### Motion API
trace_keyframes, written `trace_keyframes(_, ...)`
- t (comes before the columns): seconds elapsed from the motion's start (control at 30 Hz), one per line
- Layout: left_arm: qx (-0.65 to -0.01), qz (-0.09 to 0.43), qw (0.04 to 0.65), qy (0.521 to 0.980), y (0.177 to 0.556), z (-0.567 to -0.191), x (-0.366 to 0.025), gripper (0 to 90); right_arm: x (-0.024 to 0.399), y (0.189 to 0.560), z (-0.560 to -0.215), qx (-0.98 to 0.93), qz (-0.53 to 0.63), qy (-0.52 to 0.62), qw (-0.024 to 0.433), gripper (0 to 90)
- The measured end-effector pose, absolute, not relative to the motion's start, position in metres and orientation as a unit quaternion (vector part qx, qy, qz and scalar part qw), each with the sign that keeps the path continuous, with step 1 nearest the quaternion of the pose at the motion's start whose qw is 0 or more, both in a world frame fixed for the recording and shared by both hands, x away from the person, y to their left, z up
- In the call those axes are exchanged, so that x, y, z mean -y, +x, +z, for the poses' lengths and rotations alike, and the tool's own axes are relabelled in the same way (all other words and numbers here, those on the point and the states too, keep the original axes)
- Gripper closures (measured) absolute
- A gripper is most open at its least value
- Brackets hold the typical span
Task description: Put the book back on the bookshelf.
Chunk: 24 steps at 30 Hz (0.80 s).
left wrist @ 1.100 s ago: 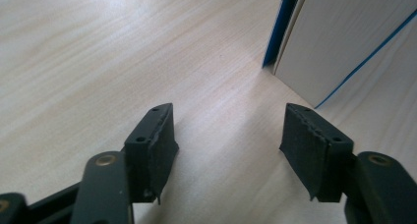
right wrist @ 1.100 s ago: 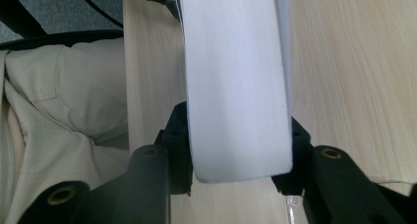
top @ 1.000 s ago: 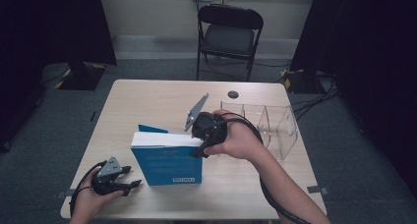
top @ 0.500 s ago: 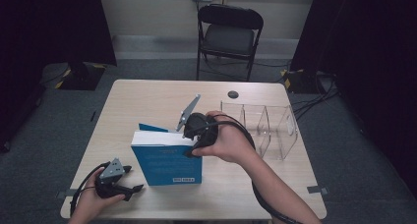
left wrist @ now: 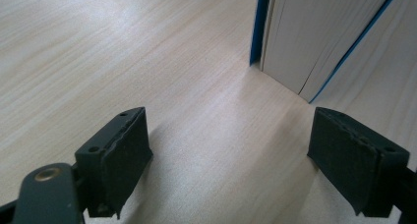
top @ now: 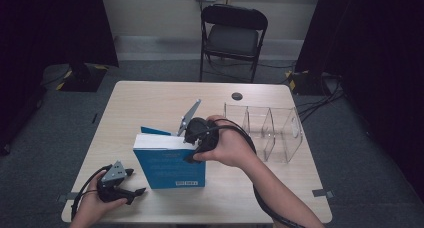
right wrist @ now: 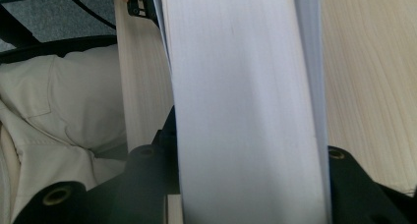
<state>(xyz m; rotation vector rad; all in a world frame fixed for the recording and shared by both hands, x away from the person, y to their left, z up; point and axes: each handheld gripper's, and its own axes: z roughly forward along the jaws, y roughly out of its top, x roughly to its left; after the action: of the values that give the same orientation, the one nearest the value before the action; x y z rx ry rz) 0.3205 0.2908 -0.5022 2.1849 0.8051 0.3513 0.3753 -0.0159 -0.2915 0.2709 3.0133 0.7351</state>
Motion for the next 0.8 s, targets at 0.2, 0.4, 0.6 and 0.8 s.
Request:
trace_keyframes(0.2,-0.319,0.135,0.385,0.855,0.32,-0.502,-0.29,14.9,0.017,0.378,-0.3,-0.963,0.254,0.094,0.003,57.1)
trace_keyframes(0.4,-0.318,0.136,0.384,0.856,0.32,-0.503,-0.29,14.4,0.016,0.375,-0.302,-0.964,0.249,0.086,0.009,58.9)
trace_keyframes(0.6,-0.316,0.137,0.383,0.857,0.32,-0.502,-0.29,14.4,0.016,0.375,-0.302,-0.966,0.249,0.074,0.01,59.7)
trace_keyframes(0.8,-0.318,0.136,0.384,0.856,0.32,-0.502,-0.29,14.4,0.017,0.374,-0.303,-0.965,0.252,0.064,0.017,60.5)
